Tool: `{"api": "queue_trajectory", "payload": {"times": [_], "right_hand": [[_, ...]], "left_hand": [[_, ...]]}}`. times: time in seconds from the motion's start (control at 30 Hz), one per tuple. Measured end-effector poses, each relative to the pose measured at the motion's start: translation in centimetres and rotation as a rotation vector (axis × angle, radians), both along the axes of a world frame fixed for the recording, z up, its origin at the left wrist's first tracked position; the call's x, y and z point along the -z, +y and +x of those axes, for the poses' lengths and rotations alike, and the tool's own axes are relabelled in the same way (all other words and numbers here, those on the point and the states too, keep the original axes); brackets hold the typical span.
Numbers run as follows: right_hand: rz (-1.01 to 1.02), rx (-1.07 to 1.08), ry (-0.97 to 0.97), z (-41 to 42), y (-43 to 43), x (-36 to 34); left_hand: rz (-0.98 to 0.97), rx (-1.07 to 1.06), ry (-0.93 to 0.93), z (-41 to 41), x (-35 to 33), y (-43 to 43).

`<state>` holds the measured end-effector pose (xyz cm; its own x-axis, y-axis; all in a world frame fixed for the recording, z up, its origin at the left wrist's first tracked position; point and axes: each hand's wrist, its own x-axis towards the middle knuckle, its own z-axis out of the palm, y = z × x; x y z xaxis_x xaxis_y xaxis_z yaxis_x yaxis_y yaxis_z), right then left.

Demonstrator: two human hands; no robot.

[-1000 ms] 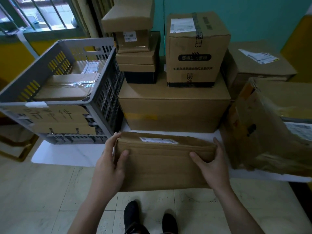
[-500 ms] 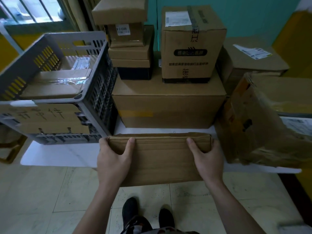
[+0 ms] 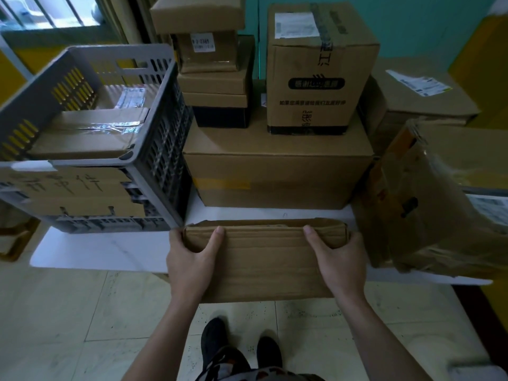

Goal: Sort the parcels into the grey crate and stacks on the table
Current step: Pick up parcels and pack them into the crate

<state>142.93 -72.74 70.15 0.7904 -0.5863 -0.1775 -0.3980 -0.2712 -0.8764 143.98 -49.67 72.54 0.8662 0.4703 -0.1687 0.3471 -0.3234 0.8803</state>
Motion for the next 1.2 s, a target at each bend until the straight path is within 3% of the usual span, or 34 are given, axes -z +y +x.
{"api": "queue_trajectory", "payload": {"times": [0.57, 0.77, 1.2], "right_hand": [[-0.104, 0.046, 0.064, 0.9, 0.3, 0.0], [-0.232, 0.010, -0.060, 0.4, 1.6, -0.9], [-0.211, 0.128, 0.052, 0.9, 2.4, -0.9]], "left_hand": [[0.054, -0.065, 0.025, 1.2, 0.8, -0.5], [0.076, -0.008, 0.075, 0.5, -0.3, -1.3], [0.080, -0.136, 0.011, 0.2, 0.6, -2.7]]}}
